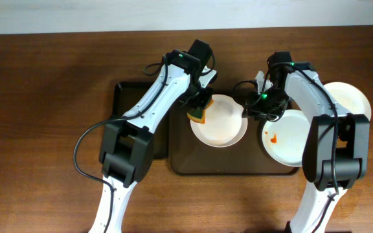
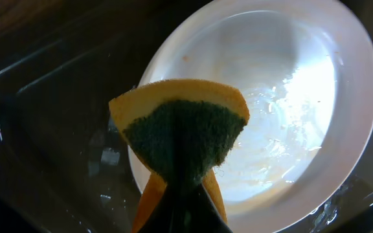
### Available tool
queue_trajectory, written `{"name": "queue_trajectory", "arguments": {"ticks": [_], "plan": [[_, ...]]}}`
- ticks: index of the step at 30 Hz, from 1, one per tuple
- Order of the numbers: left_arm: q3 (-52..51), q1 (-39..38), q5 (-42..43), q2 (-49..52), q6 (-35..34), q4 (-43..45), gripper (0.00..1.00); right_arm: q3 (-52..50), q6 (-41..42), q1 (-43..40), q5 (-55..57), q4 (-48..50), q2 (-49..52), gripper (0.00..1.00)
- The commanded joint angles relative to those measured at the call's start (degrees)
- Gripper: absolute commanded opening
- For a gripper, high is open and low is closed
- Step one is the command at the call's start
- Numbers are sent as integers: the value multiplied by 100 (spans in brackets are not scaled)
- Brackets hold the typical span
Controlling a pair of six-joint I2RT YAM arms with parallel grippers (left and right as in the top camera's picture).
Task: Clean dirty plates on tray and stack at the side
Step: 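Scrub the second plate with the sponge using the left gripper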
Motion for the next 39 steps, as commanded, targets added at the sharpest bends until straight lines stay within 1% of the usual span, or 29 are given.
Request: {"name": "queue_trajectory", "arguments": {"ticks": [1, 3, 4, 9, 12, 13, 14, 15, 16, 26, 30, 34, 39], "plan": [[33, 74, 127, 304, -175, -33, 0, -55, -109, 31, -114, 26, -55, 41], [33, 74, 293, 415, -175, -20, 0, -55, -109, 31, -111, 28, -55, 35], [33, 74, 374, 470, -179, 9, 0, -55, -109, 31, -111, 28, -55, 33], [35, 72, 369, 481, -195, 37, 0, -142, -107, 31, -111, 120, -55, 34], [35, 74, 369, 481, -195, 44, 0, -518, -105, 31, -114, 555, -55, 33], [35, 74, 367, 481, -195, 42, 0, -632, -105, 31, -116, 697, -55, 29], [35, 74, 365, 481, -195, 39, 0, -713, -105, 31, -116, 798, -55, 22], [35, 74, 365, 481, -195, 42, 0, -835, -105, 31, -116, 940, -55, 6], [35, 74, 365, 481, -195, 35, 0, -896, -105, 31, -116, 986, -55, 4], [24, -59, 365, 501, -197, 114, 0, -984, -105, 31, -116, 1032, -55, 4], [17, -63, 361, 501, -341, 175, 0, -986, -105, 31, -116, 1012, -55, 4], [-46, -68, 210, 516, -343, 232, 0, -986, -105, 31, -116, 1012, -55, 4], [-57, -79, 153, 763, -343, 212, 0, -986, -107, 31, -116, 997, -55, 4]]}}
